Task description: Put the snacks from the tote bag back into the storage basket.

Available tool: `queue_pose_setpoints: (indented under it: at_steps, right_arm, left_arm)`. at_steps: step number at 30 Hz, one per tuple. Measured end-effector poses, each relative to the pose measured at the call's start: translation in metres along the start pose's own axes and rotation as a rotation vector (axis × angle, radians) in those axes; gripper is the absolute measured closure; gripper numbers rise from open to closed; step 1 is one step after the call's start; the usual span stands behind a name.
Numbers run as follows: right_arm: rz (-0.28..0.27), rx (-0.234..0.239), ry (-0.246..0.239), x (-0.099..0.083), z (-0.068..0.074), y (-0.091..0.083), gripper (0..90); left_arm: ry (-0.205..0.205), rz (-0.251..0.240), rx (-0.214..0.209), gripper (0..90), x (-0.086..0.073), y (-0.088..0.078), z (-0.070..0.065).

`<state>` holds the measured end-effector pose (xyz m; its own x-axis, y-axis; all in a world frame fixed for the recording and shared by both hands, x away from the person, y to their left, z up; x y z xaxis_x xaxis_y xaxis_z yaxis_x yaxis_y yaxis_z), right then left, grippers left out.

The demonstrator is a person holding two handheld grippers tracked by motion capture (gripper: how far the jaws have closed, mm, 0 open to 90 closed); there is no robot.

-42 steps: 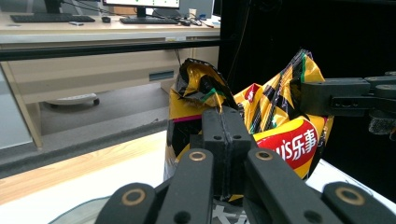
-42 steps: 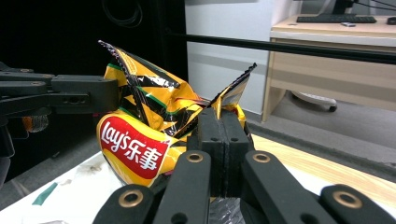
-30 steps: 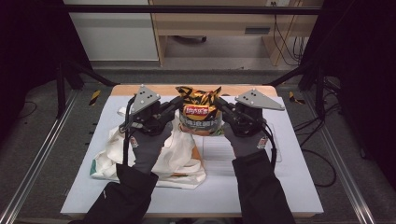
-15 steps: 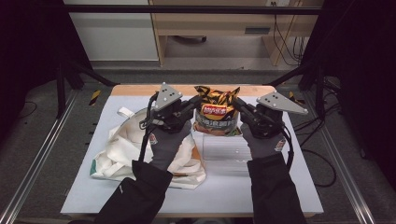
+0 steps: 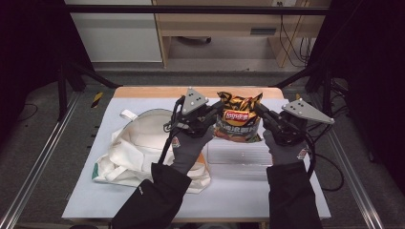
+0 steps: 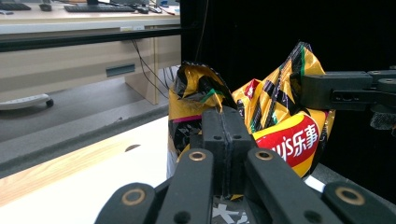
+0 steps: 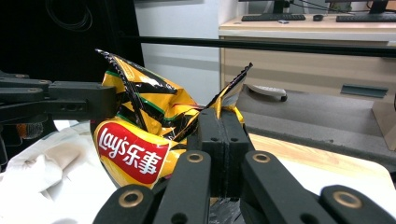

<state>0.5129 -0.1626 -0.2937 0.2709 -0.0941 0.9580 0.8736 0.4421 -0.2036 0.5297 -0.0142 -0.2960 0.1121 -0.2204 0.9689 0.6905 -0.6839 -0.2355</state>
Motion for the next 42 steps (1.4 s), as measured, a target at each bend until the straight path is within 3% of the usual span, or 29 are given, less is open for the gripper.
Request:
queue_pose_setpoints:
  at_steps: [7,15,42]
  right_arm:
    - [0.012,-0.013,0.018,-0.01,-0.016,-0.001,90.0]
    - [0.022,-0.02,0.03,-0.016,-0.024,0.002,90.0]
    - [0.139,-0.027,0.027,-0.053,-0.029,0.042,90.0]
  left_arm:
    - [0.002,0.02,-0.01,89.7,-0.007,0.014,-0.007]
    - [0.004,0.032,-0.017,89.7,-0.013,0.021,-0.009]
    - [-0.038,0.119,0.032,89.7,-0.063,0.037,0.011]
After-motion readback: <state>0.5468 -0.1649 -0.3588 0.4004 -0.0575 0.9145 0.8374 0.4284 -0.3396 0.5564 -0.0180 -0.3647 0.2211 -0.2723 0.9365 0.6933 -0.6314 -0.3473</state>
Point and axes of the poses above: each handheld gripper's, and its own axes: y roughly forward along the jaws, x roughly out of its top, z roughly to its left, the point moved 8 cm from there along y, roughly forward along the jaws, and after that the axes turned 8 degrees about y, right-handed, at the moved point
